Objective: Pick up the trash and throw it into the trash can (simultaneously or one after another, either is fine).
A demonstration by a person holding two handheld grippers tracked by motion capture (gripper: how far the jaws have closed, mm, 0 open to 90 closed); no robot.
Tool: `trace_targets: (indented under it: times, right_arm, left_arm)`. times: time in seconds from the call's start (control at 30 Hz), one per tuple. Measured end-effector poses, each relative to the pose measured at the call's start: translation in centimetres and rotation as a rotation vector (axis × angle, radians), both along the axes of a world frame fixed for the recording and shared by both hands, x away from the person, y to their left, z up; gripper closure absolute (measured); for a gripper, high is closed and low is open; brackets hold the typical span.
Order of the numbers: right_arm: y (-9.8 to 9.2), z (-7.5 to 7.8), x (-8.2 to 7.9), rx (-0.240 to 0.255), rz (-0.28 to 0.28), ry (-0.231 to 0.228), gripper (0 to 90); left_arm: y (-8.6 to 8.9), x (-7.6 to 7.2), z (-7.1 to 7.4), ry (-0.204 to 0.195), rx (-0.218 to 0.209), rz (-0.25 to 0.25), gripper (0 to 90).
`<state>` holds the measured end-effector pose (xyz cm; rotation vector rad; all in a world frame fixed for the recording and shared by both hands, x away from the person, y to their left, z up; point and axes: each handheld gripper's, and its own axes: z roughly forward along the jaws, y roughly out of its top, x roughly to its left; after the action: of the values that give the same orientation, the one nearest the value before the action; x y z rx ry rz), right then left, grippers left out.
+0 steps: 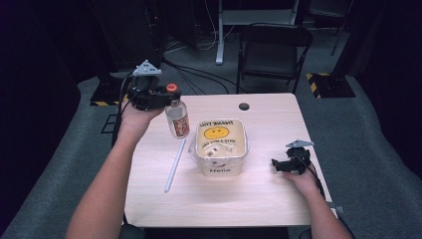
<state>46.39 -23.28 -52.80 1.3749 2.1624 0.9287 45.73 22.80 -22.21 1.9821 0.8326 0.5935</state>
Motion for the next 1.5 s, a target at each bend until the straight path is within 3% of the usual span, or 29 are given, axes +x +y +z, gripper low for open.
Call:
trace_targets:
  times: [0.53,1.5]
  right_arm:
    - [0.0,0.0,0.0,-0.002,0.002,-0.002,2.7]
    - [0.0,0.0,0.0,-0.001,0.005,-0.002,3.0]
  left_arm:
    - [-3.6,0.8,0.7,-0.008,-0.007,-0.058,62.6]
    - [-8.0,2.0,-0.9,0.011,-0.023,-0.114,62.6]
